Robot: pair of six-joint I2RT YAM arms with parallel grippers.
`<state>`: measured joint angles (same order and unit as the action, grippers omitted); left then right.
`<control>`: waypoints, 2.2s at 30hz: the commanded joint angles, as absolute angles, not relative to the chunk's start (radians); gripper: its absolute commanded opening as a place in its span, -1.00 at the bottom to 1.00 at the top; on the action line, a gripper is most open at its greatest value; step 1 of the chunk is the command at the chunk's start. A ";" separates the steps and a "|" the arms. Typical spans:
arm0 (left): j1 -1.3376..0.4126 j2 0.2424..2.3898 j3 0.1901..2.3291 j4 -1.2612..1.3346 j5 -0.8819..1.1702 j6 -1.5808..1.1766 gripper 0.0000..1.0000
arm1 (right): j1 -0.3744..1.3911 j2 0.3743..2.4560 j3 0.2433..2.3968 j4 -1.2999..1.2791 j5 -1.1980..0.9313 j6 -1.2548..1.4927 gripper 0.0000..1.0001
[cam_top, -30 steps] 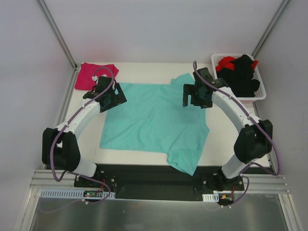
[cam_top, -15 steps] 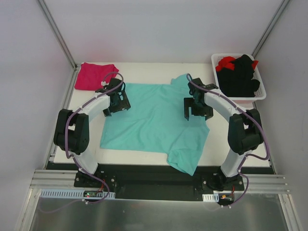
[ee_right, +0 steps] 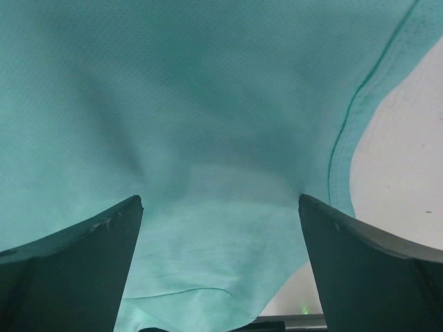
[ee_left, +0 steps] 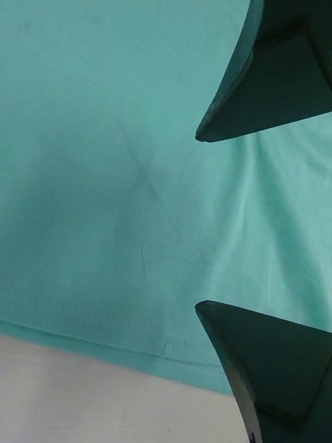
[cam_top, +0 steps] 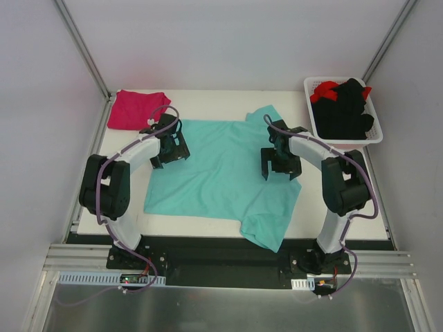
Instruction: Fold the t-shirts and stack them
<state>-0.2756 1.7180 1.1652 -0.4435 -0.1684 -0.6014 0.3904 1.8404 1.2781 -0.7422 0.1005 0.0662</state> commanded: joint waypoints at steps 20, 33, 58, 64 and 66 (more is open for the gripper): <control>-0.275 1.881 1.232 -0.416 -0.158 -0.629 0.98 | 0.308 1.920 1.408 -0.755 0.020 0.011 0.99; -0.255 1.914 1.259 -0.400 -0.130 -0.634 0.98 | 0.287 1.950 1.489 -0.698 -0.026 0.006 0.99; -0.258 1.900 1.428 -0.068 -0.232 -0.633 0.98 | 0.163 2.046 1.739 -0.502 -0.388 -0.018 0.93; -0.249 1.971 1.456 -0.008 -0.216 -0.667 0.98 | 0.141 2.138 1.787 -0.457 -0.503 0.028 0.93; -0.245 1.988 1.462 -0.003 -0.215 -0.673 0.98 | 0.140 2.151 1.793 -0.453 -0.502 0.032 0.93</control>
<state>-0.2600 1.9785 1.4059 -0.0849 -0.2245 -0.6418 0.1432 2.1384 1.7363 -0.5007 -0.4191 0.0051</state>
